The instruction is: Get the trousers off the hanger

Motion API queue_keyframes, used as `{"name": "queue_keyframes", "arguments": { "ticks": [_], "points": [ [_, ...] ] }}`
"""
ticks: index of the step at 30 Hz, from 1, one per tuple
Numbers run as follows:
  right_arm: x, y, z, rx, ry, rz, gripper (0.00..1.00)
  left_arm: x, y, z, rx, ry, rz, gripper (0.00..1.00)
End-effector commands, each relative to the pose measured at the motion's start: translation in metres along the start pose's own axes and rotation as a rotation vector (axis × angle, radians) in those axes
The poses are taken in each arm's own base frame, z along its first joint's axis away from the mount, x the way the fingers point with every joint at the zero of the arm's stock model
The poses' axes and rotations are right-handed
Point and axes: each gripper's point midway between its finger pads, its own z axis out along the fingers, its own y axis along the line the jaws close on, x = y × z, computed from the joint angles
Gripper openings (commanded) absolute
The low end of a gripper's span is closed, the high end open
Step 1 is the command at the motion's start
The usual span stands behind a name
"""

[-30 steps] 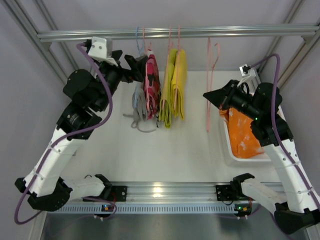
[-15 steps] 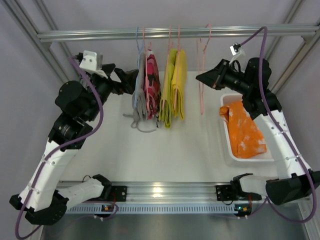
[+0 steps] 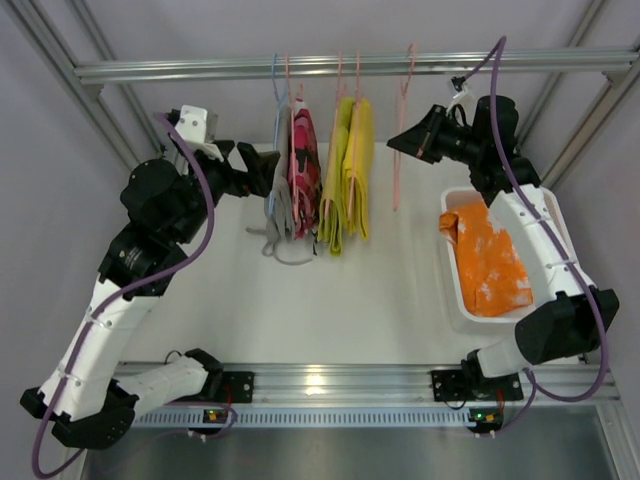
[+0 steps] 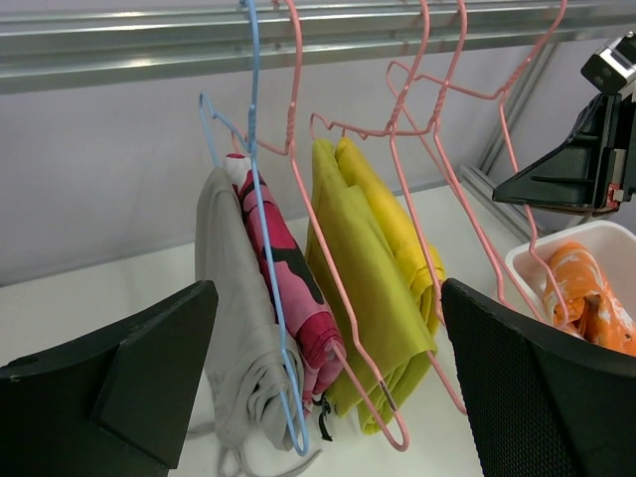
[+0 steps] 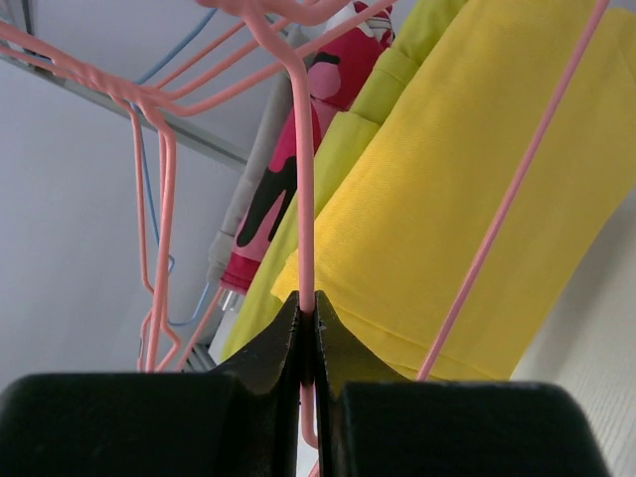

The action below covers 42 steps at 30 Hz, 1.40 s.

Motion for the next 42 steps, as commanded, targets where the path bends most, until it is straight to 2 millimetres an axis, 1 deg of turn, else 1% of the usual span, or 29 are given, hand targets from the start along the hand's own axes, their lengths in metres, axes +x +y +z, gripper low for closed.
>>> {"name": "queue_keyframes", "arguments": {
  "ticks": [1,4,6,7,9,10,12,13,15,16,19,21,22,23,24,25,26,27,28,29,30,31,32,33,35,36,38,40,42],
  "points": [
    [-0.012,0.015,-0.002,-0.067,-0.03,-0.029,0.0,-0.001,0.005,-0.004,-0.022,0.006,0.008,0.99],
    [-0.001,0.007,-0.001,-0.066,0.001,-0.031,0.01,0.008,0.008,-0.004,-0.034,0.034,0.01,0.99],
    [0.004,0.004,-0.005,-0.064,0.006,-0.042,0.12,0.017,0.009,-0.004,-0.036,0.071,0.01,0.99],
    [0.005,0.006,-0.007,-0.067,0.004,-0.051,0.26,0.021,0.011,-0.003,-0.041,0.086,0.006,0.99],
    [0.003,0.009,-0.019,-0.065,-0.024,-0.081,0.43,0.029,0.011,-0.004,-0.037,0.117,0.008,0.99],
    [0.002,0.011,-0.024,-0.061,-0.04,-0.097,0.59,0.033,0.012,-0.003,-0.041,0.132,0.011,0.99],
    [-0.002,0.013,-0.04,-0.031,-0.088,-0.123,0.76,0.042,0.017,-0.002,-0.061,0.171,0.033,0.99],
    [-0.003,0.016,-0.046,-0.028,-0.103,-0.137,0.89,0.05,0.019,0.001,-0.074,0.197,0.04,0.99],
    [-0.002,0.017,-0.06,0.001,-0.129,-0.172,0.99,0.056,0.026,0.004,-0.094,0.231,0.037,0.99],
    [-0.002,0.016,-0.064,0.021,-0.142,-0.184,0.99,0.068,0.029,0.006,-0.104,0.279,0.035,0.99],
    [0.006,0.016,-0.083,0.051,-0.152,-0.244,0.99,0.077,0.05,0.01,-0.169,0.324,0.022,0.99],
    [0.01,0.016,-0.097,0.079,-0.174,-0.3,1.0,0.074,0.074,0.009,-0.248,0.317,-0.015,0.99],
    [0.015,0.014,-0.103,0.093,-0.17,-0.312,0.99,0.071,0.079,0.011,-0.263,0.313,-0.035,0.99],
    [0.022,0.006,-0.106,0.123,-0.169,-0.315,1.0,0.071,0.083,0.008,-0.27,0.32,-0.072,0.99],
    [0.023,0.012,-0.118,0.123,-0.195,-0.36,0.99,0.067,0.099,0.006,-0.307,0.307,-0.094,0.99],
    [0.025,0.011,-0.125,0.142,-0.21,-0.382,1.0,0.063,0.099,0.003,-0.285,0.294,-0.11,0.99],
    [0.028,0.009,-0.13,0.158,-0.223,-0.399,1.0,0.064,0.108,0.0,-0.305,0.296,-0.102,0.99],
    [0.036,0.005,-0.14,0.18,-0.237,-0.433,0.99,0.063,0.123,-0.006,-0.351,0.292,-0.09,0.99],
    [0.036,0.0,-0.147,0.219,-0.258,-0.451,1.0,0.057,0.129,-0.017,-0.376,0.269,-0.062,0.99],
    [0.045,-0.012,-0.15,0.256,-0.241,-0.478,0.99,0.065,0.138,-0.023,-0.408,0.278,-0.016,0.99],
    [0.046,-0.009,-0.161,0.269,-0.269,-0.505,0.99,0.059,0.14,-0.036,-0.435,0.252,0.014,0.99],
    [0.047,-0.014,-0.168,0.303,-0.287,-0.52,0.99,0.06,0.148,-0.045,-0.483,0.247,0.047,0.99],
    [0.052,-0.025,-0.172,0.337,-0.286,-0.529,0.99,0.063,0.154,-0.052,-0.506,0.255,0.088,0.99],
    [0.053,-0.023,-0.182,0.343,-0.312,-0.541,0.99,0.071,0.158,-0.061,-0.532,0.271,0.106,0.99],
    [0.058,-0.032,-0.187,0.37,-0.315,-0.534,1.0,0.079,0.172,-0.075,-0.618,0.293,0.144,0.99],
    [0.059,-0.031,-0.19,0.37,-0.326,-0.536,0.99,0.088,0.176,-0.083,-0.642,0.302,0.152,0.99],
    [0.06,-0.032,-0.193,0.372,-0.337,-0.538,0.99,0.094,0.181,-0.092,-0.67,0.316,0.187,0.99],
    [0.06,-0.033,-0.195,0.378,-0.344,-0.541,0.99,0.102,0.182,-0.098,-0.673,0.331,0.189,0.99],
    [0.06,-0.032,-0.196,0.377,-0.343,-0.542,0.99,0.103,0.182,-0.1,-0.672,0.332,0.186,0.99]
  ]
}}
